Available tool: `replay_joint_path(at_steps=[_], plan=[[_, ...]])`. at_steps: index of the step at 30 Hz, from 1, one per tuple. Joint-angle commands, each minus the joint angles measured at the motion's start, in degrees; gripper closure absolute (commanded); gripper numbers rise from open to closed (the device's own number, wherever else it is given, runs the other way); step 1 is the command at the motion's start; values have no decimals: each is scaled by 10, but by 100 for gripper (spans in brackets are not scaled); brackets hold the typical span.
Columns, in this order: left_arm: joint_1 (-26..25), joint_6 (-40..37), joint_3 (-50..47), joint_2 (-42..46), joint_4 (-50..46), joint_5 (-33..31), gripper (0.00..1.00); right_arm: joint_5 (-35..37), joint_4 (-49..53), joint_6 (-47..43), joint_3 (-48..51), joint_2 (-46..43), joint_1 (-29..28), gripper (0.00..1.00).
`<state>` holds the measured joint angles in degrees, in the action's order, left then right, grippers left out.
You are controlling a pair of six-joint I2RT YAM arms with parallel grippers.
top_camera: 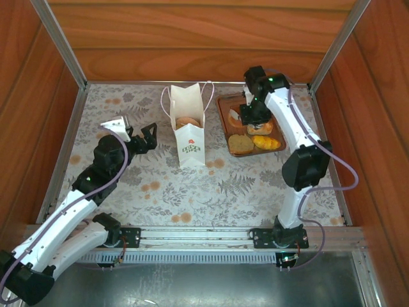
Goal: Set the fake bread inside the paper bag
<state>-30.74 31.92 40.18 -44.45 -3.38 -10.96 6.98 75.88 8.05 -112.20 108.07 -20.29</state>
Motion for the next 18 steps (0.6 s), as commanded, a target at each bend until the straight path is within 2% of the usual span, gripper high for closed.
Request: replay_joint_path(at_steps=[1,10,18], plan=[[0,33,36,-24,10,56,0,7,-15,11,14,-45,-5,51],[-6,96,116,-141,25,102,1,-31,-18,11,-1,-157,-5,51],[-7,165,166,-224,32,66,9,-80,-16,19,-59,-204,-11,51]])
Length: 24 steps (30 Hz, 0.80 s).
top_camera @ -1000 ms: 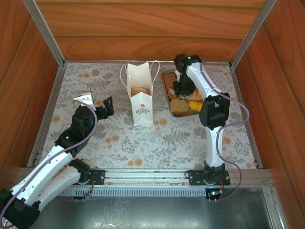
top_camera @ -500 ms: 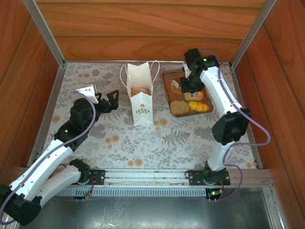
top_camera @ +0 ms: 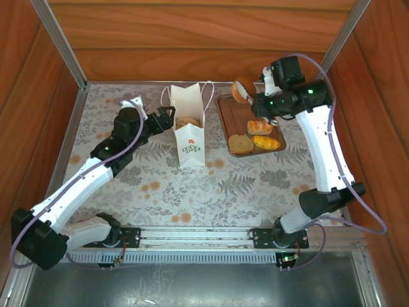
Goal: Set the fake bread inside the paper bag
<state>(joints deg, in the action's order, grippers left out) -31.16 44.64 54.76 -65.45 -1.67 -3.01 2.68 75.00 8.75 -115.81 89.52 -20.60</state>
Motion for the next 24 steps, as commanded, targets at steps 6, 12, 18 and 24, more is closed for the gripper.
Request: replay_joint_path(at_steps=[6,12,18,24], plan=[[-4,75,27,-42,15,-38,17,-109,-26,24,-53,-35,-21,51],[-4,91,28,-53,15,-46,32,-114,-25,24,-95,-32,-51,52],[-3,96,28,-62,15,-38,43,-153,-40,26,-115,-27,-89,52],[-3,102,19,-58,15,-42,56,-182,-72,38,-85,-23,-116,52]])
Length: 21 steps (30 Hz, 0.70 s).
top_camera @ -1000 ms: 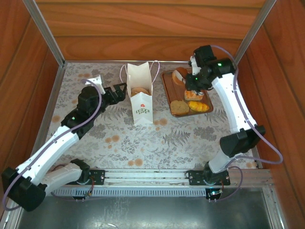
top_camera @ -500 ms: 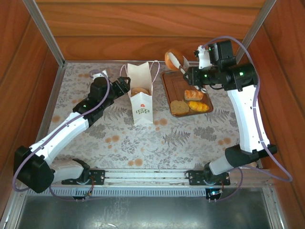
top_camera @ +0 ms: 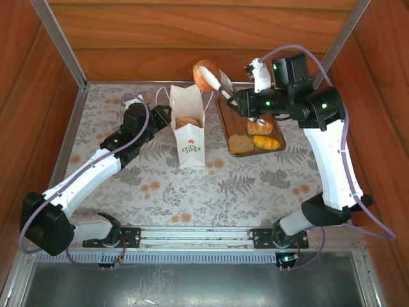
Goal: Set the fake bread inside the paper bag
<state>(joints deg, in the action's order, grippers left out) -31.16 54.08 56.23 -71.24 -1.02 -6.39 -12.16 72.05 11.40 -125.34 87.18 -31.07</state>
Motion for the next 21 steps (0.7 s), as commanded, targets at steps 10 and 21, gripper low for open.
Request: replay_joint_path(at_steps=[10,21], plan=[[-3,8,-2,8,8,-15,71,-47,-68,25,47,38,-43,51],[-3,17,-12,16,8,-28,78,-45,-72,25,84,71,-55,51]])
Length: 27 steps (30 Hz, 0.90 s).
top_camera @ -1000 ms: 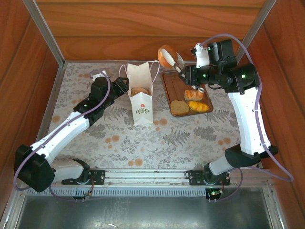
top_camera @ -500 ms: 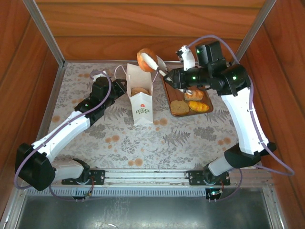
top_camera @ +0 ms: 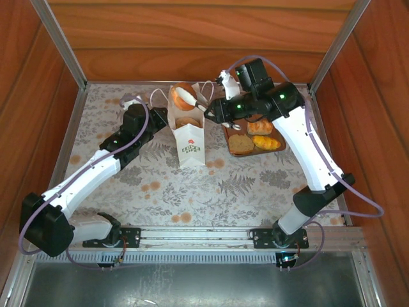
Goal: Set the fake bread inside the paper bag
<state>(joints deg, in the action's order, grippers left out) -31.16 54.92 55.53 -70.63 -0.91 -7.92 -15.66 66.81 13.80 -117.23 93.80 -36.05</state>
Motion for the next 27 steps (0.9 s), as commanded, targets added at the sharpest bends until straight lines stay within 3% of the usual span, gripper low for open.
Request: replay_joint_path(at_steps=[1,12,27], plan=[[-3,9,-4,10,6,-13,78,-8,-16,-2,2,9,-7,51],[-2,9,-6,8,6,-15,78,37,52,-31,-36,61,-29,51],[0,10,-9,10,6,-17,78,65,102,-47,-48,49,-37,49]])
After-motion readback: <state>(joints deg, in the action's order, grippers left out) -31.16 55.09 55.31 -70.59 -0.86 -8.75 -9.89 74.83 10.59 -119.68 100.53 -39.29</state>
